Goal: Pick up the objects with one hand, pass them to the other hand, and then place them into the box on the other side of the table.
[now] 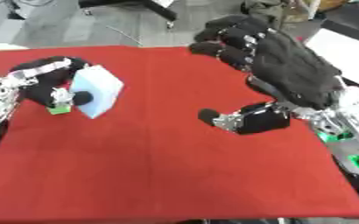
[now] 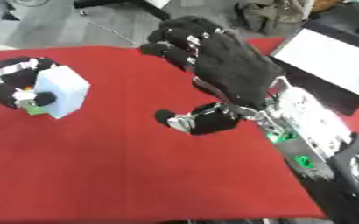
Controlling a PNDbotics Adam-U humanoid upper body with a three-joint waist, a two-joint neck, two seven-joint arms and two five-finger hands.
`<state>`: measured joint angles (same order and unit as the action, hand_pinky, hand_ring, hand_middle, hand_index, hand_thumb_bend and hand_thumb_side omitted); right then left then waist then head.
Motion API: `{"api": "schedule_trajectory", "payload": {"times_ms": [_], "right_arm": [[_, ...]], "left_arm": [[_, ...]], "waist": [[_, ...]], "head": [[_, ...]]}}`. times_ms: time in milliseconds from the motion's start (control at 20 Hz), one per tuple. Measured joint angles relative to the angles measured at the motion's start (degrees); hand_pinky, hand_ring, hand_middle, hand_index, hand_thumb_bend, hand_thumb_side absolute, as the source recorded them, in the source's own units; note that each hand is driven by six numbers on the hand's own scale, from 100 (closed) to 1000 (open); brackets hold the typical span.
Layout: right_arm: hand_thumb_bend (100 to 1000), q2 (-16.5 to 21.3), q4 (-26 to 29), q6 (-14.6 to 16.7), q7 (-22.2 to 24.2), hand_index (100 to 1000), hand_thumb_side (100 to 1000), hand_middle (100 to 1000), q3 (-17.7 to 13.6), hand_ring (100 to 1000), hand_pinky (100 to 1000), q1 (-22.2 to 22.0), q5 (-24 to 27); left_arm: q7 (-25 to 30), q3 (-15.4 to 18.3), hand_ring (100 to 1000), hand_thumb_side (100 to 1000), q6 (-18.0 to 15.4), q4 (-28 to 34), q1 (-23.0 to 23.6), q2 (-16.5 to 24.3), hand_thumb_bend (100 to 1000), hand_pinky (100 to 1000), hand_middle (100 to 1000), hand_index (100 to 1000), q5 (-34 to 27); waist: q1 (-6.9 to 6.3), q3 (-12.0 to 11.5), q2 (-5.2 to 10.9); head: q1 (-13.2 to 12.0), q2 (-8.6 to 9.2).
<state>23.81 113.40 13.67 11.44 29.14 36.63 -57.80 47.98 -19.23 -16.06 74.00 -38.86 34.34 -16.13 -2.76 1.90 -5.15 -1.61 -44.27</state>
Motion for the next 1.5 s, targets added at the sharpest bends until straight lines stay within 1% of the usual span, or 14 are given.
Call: {"api": "schedule_trajectory", "payload": {"times_ms": [50,100,200,250,650,1050,1500], "right_arm": [[429,-0.1,0.0,0.4,0.7,890,428,839,0.2,892,922,0.3,0.0],[426,-0.4,0.0,0.8,1.3,890,425,842,0.5,890,925,0.6,0.0],[443,-0.7,0.0,1.4,2.6,891,424,841,0.9,889,924,1.0,0.0],[426,-1.0,0.0,1.6,3.2,892,422,841,1.1,888,923,1.2,0.0],[432,-1.8,0.0,2.1,6.1,898,418,843,2.1,874,917,1.8,0.1],[447,-2.9,0.0,1.7,7.9,900,416,832,2.7,865,903,2.2,0.8],[470,-3.5,0.0,0.6,9.3,900,409,813,3.1,855,878,2.2,2.3]], "left_arm": [[0.4,-0.7,557,517,0.4,0.5,-0.4,-0.5,100,748,517,620,-0.3],[0.8,-1.4,557,521,0.8,0.9,-0.9,-1.0,100,748,517,621,-0.6],[1.5,-2.7,559,526,1.5,1.6,-1.7,-2.0,100,749,519,622,-1.0],[1.7,-3.3,560,529,1.7,1.9,-2.1,-2.5,100,749,519,622,-1.1],[3.0,-6.6,566,543,3.1,2.9,-4.5,-5.3,100,751,526,630,-1.6],[3.4,-7.3,572,535,3.9,3.2,-6.4,-8.0,100,751,529,634,-1.6],[3.6,-7.3,565,536,4.5,2.0,-7.1,-9.7,100,747,528,638,-0.6]], "waist": [[-0.01,-0.1,0.03],[-0.02,-0.2,0.06],[-0.02,-0.2,0.08],[-0.03,-0.3,0.08],[-0.28,-0.5,0.16],[-0.33,-0.6,0.16],[-0.44,-0.6,0.16]], "head": [[0.1,0.0],[0.2,0.0],[0.5,0.0],[0.6,0.0],[1.3,0.0],[1.7,0.0],[2.3,0.0]]}}
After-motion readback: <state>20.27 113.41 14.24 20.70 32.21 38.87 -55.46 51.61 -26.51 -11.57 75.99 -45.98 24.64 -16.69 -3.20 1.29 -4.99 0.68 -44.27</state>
